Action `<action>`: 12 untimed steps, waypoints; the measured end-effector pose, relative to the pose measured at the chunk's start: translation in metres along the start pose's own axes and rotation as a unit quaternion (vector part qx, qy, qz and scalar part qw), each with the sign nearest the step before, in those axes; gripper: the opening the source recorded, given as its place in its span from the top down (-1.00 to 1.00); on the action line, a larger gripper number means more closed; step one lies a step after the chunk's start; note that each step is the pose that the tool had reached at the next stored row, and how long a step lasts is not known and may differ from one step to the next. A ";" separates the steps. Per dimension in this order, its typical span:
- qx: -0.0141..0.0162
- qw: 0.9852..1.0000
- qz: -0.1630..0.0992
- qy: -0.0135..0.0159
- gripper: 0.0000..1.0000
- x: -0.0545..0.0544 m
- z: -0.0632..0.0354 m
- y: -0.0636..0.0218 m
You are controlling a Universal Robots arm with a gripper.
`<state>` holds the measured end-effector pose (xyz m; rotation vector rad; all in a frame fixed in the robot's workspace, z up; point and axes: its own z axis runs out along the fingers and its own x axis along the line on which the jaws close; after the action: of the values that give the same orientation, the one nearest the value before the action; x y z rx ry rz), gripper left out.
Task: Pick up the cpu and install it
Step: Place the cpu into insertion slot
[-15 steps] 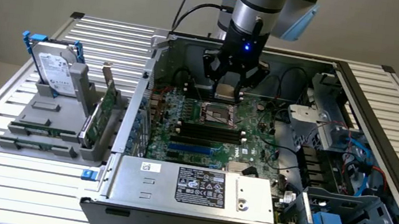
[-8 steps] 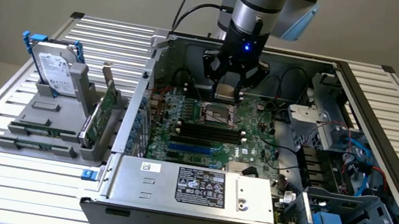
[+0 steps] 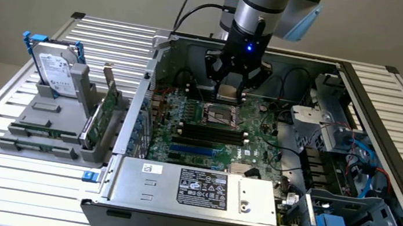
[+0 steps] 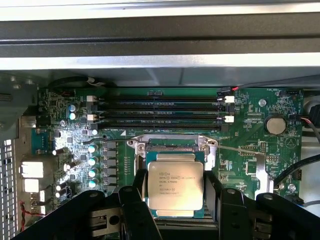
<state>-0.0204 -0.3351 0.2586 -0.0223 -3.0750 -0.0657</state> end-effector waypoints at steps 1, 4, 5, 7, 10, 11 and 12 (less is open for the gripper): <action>0.000 1.000 0.000 0.000 -0.10 0.000 0.0000 0.0000; -0.001 1.000 0.014 -0.001 -0.10 0.000 0.0004 0.0000; -0.001 1.000 0.021 -0.001 -0.10 0.000 0.0004 0.0000; -0.002 0.999 0.037 -0.002 -0.10 0.000 0.0003 0.0000; -0.004 0.998 0.060 -0.003 -0.10 0.000 0.0004 0.0000; -0.005 0.998 0.067 -0.003 -0.10 0.000 0.0004 0.0000; -0.005 0.997 0.075 -0.003 -0.10 0.000 0.0004 0.0000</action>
<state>-0.0204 -0.3351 0.2583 -0.2533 -3.0679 -0.0733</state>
